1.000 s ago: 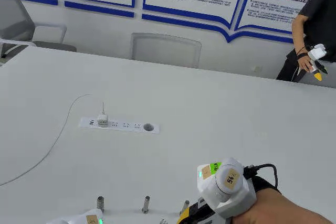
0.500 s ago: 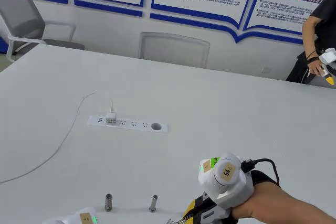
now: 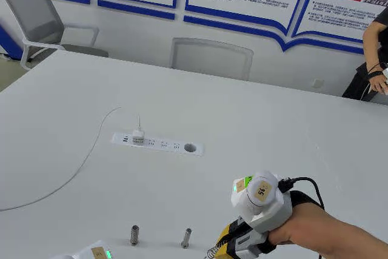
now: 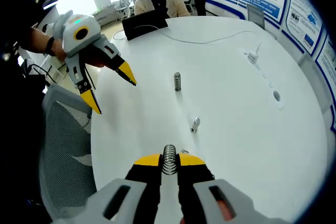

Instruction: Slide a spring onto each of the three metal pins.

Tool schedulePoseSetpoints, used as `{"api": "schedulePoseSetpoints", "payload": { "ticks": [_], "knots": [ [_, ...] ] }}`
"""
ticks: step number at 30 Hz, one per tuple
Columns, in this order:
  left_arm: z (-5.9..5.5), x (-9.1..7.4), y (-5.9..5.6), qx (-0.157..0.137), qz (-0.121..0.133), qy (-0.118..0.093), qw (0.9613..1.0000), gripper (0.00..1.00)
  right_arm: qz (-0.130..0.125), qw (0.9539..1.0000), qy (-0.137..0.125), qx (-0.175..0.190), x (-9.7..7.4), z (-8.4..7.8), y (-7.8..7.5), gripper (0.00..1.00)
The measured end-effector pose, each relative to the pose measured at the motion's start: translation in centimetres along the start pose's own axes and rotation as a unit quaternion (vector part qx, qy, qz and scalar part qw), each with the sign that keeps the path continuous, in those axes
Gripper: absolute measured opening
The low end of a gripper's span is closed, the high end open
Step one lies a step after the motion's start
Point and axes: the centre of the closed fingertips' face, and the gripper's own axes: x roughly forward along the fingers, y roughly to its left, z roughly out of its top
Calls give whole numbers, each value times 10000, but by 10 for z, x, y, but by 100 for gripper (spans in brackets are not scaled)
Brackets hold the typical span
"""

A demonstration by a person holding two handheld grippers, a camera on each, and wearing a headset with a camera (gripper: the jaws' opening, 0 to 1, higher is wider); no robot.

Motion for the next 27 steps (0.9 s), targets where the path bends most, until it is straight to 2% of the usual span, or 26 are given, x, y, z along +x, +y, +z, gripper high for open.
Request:
{"api": "schedulePoseSetpoints", "payload": {
  "ticks": [8,27],
  "knots": [
    [-8,-6,14,-190,249,16,9995,59,-40,9999,97,35,7,7,-16,12],
    [-19,-17,33,-515,545,-15,9972,66,62,9998,213,-7,26,21,-36,12]
  ]
}}
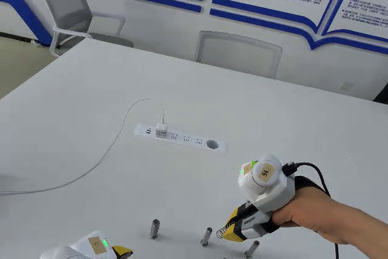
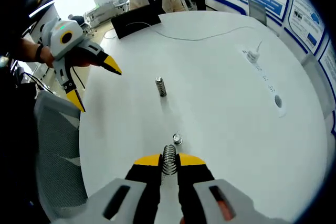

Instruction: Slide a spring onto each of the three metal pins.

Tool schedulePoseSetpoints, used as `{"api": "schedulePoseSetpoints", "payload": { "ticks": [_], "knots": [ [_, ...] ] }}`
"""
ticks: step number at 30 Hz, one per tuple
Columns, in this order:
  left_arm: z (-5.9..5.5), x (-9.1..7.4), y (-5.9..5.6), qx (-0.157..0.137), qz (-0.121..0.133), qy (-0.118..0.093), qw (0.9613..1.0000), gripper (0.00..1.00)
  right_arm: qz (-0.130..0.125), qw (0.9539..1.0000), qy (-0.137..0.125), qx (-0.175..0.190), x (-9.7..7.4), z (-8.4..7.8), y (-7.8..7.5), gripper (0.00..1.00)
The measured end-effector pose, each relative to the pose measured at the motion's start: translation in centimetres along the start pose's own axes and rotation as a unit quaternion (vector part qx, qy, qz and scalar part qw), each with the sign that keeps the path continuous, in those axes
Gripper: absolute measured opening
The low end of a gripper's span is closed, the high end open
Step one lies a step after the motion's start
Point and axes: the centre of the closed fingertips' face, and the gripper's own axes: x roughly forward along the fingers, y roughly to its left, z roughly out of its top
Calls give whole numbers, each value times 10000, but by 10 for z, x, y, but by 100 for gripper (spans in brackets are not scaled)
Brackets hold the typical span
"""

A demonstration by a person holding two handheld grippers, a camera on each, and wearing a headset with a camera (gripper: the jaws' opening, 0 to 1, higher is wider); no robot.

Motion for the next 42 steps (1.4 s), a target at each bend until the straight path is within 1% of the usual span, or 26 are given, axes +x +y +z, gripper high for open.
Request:
{"api": "schedulePoseSetpoints", "payload": {
  "ticks": [5,10,17,26,35,42],
  "knots": [
    [-2,-1,2,-70,21,-3,10000,67,-17,10000,68,-69,5,2,-3,12],
    [-6,-1,2,-139,12,15,9999,66,-6,9999,95,-108,9,4,-4,12],
    [-9,-2,2,-219,14,8,9998,66,37,9998,137,-107,14,7,-8,12],
    [-10,-3,6,-278,38,-3,9996,66,65,9997,167,-155,20,10,-8,13],
    [-12,-4,4,-290,27,9,9996,66,64,9996,195,-190,24,14,-8,13],
    [-11,-5,5,-294,50,-10,9996,67,75,9992,267,-297,29,15,-7,13]
  ]
}}
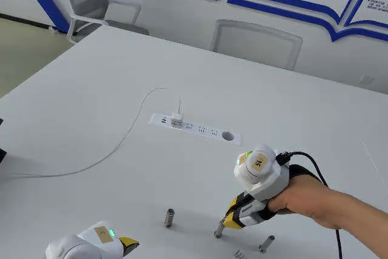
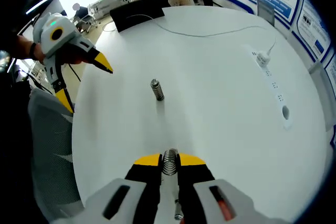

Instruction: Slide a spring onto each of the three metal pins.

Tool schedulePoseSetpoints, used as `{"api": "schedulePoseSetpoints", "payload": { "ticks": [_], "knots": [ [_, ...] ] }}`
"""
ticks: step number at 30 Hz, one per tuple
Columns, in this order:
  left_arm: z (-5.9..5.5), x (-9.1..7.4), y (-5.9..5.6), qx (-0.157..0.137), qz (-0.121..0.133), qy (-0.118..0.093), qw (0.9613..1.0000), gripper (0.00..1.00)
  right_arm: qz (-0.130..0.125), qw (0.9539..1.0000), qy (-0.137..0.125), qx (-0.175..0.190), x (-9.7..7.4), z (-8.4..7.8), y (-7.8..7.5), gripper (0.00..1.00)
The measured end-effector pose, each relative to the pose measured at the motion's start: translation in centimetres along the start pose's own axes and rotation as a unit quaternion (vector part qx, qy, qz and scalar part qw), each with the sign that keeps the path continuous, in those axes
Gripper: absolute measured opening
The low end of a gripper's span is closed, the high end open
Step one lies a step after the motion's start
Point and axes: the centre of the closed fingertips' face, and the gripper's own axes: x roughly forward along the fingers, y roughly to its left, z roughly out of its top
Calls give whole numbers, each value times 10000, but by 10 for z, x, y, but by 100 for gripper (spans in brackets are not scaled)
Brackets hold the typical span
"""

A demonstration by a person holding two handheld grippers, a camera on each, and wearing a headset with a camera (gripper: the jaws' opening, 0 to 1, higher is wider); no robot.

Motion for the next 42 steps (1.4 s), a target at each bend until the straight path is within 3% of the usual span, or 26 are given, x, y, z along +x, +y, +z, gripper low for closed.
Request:
{"api": "schedulePoseSetpoints", "payload": {
  "ticks": [8,28,42],
  "knots": [
    [-1,-1,1,-18,2,9,10000,67,28,10000,25,-32,5,3,0,13],
    [-4,-1,1,-62,6,33,10000,67,118,9996,181,-177,27,-5,1,13],
    [-6,-3,3,-99,24,77,9999,67,81,9998,122,-121,40,-9,2,13]
  ]
}}
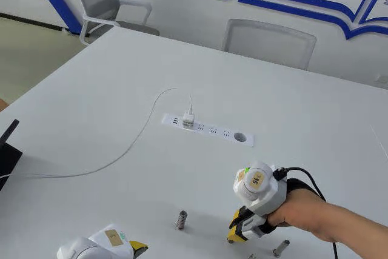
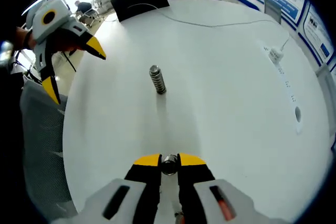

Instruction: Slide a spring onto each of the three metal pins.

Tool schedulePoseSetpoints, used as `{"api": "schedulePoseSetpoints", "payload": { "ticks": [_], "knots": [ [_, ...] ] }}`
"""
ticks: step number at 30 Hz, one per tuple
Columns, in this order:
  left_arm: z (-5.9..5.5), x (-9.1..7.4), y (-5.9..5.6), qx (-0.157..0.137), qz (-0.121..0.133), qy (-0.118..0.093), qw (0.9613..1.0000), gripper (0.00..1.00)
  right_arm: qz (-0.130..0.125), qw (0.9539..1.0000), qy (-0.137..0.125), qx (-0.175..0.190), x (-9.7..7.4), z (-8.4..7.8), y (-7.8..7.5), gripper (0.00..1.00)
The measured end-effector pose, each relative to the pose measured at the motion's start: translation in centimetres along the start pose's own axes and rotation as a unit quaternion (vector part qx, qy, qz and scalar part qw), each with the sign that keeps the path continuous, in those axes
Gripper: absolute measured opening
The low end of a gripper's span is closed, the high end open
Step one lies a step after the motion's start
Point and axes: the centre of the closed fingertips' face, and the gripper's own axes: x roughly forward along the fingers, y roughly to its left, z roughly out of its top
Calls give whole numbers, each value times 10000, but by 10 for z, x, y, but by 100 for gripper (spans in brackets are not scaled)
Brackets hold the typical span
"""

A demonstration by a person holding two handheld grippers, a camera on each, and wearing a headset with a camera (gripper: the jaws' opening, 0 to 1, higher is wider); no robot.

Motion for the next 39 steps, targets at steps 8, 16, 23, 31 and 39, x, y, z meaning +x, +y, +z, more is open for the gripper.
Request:
{"api": "schedulePoseSetpoints", "payload": {
  "ticks": [8,16,23,31,39],
  "knots": [
    [0,0,-2,19,2,15,10000,67,-55,9998,-90,147,2,-1,0,14],
    [0,0,-5,44,-16,16,10000,67,-106,9993,-198,283,-4,-1,-1,21],
    [1,-1,-10,44,-32,-4,10000,67,-290,9985,-336,308,-20,-4,1,30],
    [7,-4,-14,118,-54,-24,9999,67,-542,9924,-802,761,-37,-8,6,42],
    [14,-8,-19,152,-24,-98,9998,67,-798,9822,-1239,1161,-57,-10,13,53]
  ]
}}
